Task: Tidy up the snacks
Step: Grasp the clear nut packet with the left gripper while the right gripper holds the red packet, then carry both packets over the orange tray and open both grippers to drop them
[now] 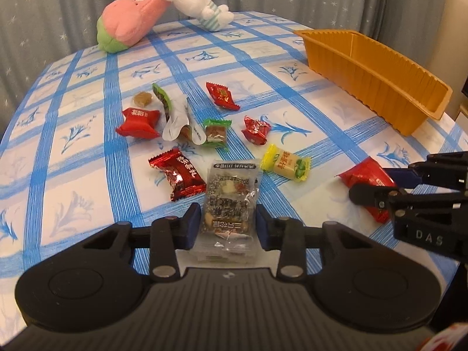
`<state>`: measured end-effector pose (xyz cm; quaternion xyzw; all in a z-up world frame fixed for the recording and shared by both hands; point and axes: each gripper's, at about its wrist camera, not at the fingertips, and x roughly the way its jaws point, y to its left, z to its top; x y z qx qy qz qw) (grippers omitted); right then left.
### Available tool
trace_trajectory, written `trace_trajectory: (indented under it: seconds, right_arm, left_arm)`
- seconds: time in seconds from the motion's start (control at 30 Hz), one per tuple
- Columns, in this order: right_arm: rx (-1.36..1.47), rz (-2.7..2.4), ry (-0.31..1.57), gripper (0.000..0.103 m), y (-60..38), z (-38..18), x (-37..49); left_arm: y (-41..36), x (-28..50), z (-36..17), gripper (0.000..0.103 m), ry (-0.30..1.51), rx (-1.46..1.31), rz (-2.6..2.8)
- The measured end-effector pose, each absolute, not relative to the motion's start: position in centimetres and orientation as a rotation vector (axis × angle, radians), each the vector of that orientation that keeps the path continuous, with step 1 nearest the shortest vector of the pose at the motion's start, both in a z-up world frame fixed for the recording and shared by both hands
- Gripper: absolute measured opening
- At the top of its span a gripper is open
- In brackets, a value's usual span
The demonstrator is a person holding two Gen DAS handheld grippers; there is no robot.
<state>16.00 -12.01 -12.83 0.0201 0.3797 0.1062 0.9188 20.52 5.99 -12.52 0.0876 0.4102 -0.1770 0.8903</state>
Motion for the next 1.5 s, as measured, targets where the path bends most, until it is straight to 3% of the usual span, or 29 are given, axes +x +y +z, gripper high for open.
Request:
trace_trajectory:
  seconds: [0.67,1.1,1.5]
  right_arm:
    - [0.028,0.213,0.701,0.027,-14.3,-7.9,13.0]
    - [0.117,0.070,0.627,0.027,-24.8,-2.7,13.5]
    - [0.193,0.012,0.637,0.027,-33.9,-2.6,18.0]
  left_arm:
    - [3.0,15.1,-9.1,0.034,0.835,0.082,-0.254]
    - [-8.4,15.9,-2.6,0.034,0.739,0.042,-0.366]
    - [-16.6,20.7,-3.3,0.034,0.750,0.052,-0.445]
